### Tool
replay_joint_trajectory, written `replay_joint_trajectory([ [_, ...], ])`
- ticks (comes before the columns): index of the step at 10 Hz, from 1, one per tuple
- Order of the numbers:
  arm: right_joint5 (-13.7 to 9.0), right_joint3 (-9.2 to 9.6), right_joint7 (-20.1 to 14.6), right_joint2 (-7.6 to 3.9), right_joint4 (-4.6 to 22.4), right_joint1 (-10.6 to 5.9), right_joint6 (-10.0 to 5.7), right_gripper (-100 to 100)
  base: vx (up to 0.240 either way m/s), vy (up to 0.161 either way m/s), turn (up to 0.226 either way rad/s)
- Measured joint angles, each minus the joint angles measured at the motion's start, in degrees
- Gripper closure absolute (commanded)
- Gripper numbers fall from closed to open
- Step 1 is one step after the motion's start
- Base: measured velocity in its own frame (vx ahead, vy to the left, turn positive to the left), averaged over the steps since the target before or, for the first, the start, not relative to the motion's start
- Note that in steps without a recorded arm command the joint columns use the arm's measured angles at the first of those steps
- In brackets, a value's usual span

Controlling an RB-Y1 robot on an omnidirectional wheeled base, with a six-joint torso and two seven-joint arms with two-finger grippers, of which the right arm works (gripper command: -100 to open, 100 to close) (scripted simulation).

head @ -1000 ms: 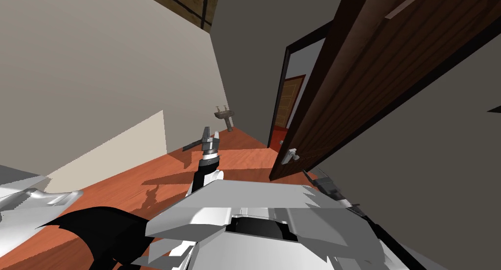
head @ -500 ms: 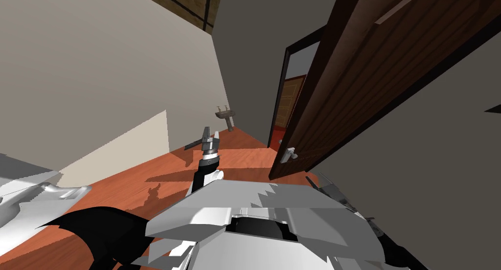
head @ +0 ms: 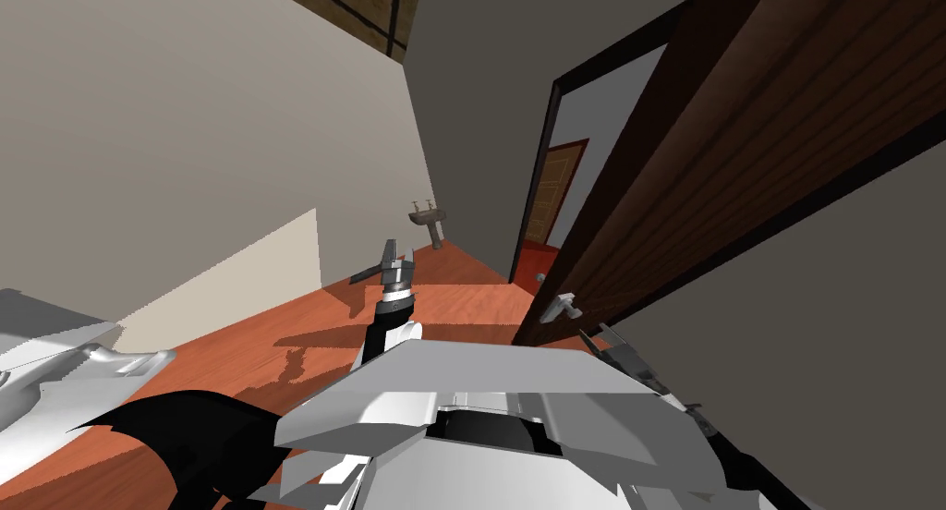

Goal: Pull the door open

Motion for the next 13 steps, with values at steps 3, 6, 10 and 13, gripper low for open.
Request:
replay_joint_trajectory([
  [3, -0.5, -0.51, 0.0, 0.12, 0.0, -0.43, 0.84, 100, 0.095, 0.037, 0.015],
  [6, -0.4, -0.49, 0.0, 0.14, -0.1, -0.49, 0.86, 100, -0.025, -0.01, 0.008],
  [10, -0.2, -0.08, -0.2, 0.19, 0.6, -0.27, 0.08, 100, -0.011, -0.007, 0.05],
  [13, 0.7, 1.07, -1.4, 0.64, 3.2, -0.25, -3.06, 100, -0.025, -0.012, 0.076],
])
